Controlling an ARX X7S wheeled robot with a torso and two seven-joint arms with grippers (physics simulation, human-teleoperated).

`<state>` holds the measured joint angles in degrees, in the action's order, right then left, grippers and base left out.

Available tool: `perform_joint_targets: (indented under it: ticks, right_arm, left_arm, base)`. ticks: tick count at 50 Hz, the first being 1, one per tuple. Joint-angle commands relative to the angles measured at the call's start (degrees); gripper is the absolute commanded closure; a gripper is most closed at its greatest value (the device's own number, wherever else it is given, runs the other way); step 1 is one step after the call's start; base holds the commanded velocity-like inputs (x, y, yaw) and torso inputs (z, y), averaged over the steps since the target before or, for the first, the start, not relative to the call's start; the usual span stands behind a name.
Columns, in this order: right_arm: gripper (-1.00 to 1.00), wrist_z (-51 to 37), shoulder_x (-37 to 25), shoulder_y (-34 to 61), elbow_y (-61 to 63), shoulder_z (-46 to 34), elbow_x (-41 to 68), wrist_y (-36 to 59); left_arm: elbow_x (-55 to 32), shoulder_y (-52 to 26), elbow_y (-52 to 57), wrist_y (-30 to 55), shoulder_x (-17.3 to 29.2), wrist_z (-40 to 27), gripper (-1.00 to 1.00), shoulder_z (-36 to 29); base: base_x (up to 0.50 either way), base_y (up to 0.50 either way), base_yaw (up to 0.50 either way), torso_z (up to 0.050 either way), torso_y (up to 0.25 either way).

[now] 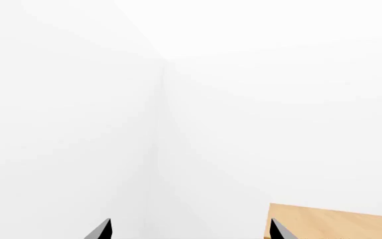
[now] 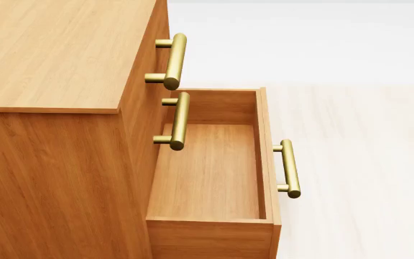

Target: Put the bowl on top of the cabinet.

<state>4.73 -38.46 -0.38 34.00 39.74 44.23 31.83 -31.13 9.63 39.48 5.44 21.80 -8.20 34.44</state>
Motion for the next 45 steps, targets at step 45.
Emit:
perform_joint_targets:
  ticks: [45]
  right_arm:
    - [-1.0,7.35,-30.67,0.11,-19.76,-11.5,9.69,27.94]
  left_arm:
    - [-0.35,0.98,-0.33,-0.63,-0.87,1.01,-1.0,3.16]
  base:
    - [0.0,0.0,0.0,0.0,0.0]
